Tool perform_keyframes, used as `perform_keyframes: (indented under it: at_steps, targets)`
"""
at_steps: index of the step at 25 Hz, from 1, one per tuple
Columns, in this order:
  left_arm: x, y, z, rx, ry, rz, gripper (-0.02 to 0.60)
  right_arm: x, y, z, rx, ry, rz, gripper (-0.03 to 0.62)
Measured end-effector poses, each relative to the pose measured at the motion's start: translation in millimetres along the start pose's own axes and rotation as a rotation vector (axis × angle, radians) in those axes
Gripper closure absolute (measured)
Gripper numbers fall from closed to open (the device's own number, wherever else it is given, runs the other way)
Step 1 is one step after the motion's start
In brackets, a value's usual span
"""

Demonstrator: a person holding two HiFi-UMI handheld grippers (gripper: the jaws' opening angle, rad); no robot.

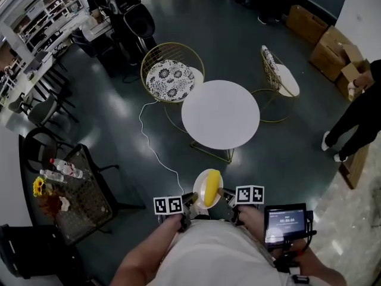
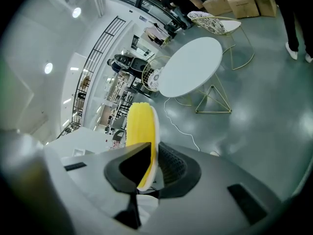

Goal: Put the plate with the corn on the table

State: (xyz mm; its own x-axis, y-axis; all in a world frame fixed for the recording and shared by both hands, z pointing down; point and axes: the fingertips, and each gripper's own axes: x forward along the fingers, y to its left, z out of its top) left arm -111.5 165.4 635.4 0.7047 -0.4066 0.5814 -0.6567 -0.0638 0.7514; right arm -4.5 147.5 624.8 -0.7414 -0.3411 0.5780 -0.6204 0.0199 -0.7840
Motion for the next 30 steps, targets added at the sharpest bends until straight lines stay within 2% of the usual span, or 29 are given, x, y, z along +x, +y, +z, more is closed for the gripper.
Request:
perform_keyframes:
  at_steps: [13,19,30]
  targets:
    - [17.3,15.2,70.0,0.052,0.052,-0.066,0.545,32.4,10.5,56.0,0.040,-0.089,-0.055,0.537]
    - [17.2,22.3,84.3,0.063,0.083,-0.093,0.545,42.4,13.0,62.0,0.078,-0.129,-0.073,0.537]
    - [25.8,27.2,112.3,0.043,0.060,-0.111,0.545,55.3,14.8,91.4,0.069,-0.143,-0.079,0.537]
